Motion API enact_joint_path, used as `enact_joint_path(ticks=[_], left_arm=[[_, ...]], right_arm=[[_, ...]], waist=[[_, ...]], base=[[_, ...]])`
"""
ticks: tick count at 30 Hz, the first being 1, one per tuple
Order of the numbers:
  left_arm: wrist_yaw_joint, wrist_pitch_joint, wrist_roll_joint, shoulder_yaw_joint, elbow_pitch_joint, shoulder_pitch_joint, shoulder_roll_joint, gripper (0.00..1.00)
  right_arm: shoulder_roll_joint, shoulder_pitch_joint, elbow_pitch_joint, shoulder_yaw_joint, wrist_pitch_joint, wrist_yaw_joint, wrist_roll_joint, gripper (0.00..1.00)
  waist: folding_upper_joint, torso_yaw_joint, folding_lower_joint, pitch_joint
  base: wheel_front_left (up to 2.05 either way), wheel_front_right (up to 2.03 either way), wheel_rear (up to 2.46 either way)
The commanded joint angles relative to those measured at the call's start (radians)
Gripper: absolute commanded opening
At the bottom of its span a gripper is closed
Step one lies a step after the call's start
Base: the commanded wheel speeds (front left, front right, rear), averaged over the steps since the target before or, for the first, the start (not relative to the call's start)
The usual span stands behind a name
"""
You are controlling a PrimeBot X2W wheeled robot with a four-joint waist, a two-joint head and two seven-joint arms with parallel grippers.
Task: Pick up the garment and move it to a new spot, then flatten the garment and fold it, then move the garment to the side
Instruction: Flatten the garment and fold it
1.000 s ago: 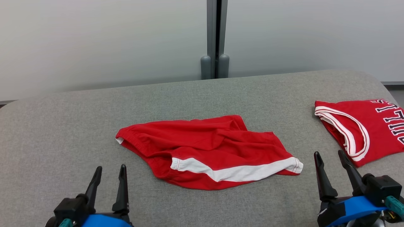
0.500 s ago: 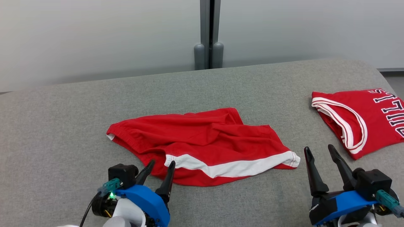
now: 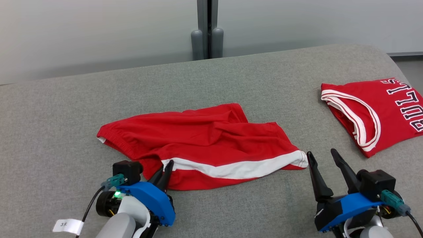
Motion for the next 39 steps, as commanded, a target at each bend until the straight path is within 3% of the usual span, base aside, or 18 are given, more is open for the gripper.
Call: enact_joint_path(ticks=[1, 13, 22, 33, 34, 35, 36, 37, 39], left_arm=[[-0.007, -0.015, -0.006, 0.008, 0.006, -0.014, 0.01, 0.0], [-0.007, -0.129, -0.012, 0.005, 0.035, 0.034, 0.003, 0.0], [-0.007, -0.145, -0.02, -0.013, 0.044, 0.002, 0.005, 0.0], [-0.007, -0.157, -0.043, -0.034, 0.046, -0.001, 0.01, 0.0], [-0.007, -0.158, -0.044, -0.035, 0.047, -0.001, 0.011, 0.0], [-0.007, -0.158, -0.047, -0.036, 0.048, 0.0, 0.011, 0.0], [-0.007, -0.159, -0.049, -0.037, 0.049, 0.001, 0.012, 0.0], [-0.007, -0.161, -0.052, -0.037, 0.05, 0.004, 0.012, 0.0], [-0.007, -0.163, -0.058, -0.039, 0.051, 0.01, 0.011, 0.0]], right_arm=[[0.0, -0.013, 0.007, 0.0, 0.007, 0.0, 0.004, 1.0], [0.0, -0.057, 0.111, -0.045, 0.184, 0.0, 0.058, 1.0], [0.0, -0.112, 0.196, 0.024, 0.244, 0.0, 0.07, 1.0], [0.0, -0.084, 0.208, 0.049, 0.317, 0.0, -0.005, 1.0], [-0.001, -0.079, 0.204, 0.052, 0.327, 0.0, -0.01, 0.87], [-0.001, -0.075, 0.2, 0.053, 0.334, 0.0, -0.011, 0.65], [-0.001, -0.072, 0.194, 0.055, 0.342, 0.0, -0.012, 0.15], [0.0, -0.068, 0.188, 0.057, 0.344, 0.0, -0.011, 0.0], [0.0, -0.064, 0.172, 0.063, 0.343, 0.0, -0.013, 0.0]], waist=[[0.0, 0.002, -0.0001, 0.004], [0.0, 0.058, -0.0001, 0.049], [0.0, 0.069, -0.0001, 0.058], [0.0, 0.074, -0.0001, 0.053], [0.0, 0.075, -0.0001, 0.052], [0.0, 0.075, -0.0001, 0.051], [0.0, 0.076, -0.0001, 0.049], [0.0, 0.075, -0.0001, 0.048], [0.0, 0.075, -0.0001, 0.043]], base=[[0.0, 0.0, 0.0], [0.0, 0.0, 0.0], [0.0, 0.0, 0.0], [0.0, 0.0, 0.0], [0.0, 0.0, 0.0], [0.0, 0.0, 0.0], [0.0, 0.0, 0.0], [0.0, 0.0, 0.0], [0.0, 0.0, 0.0]])
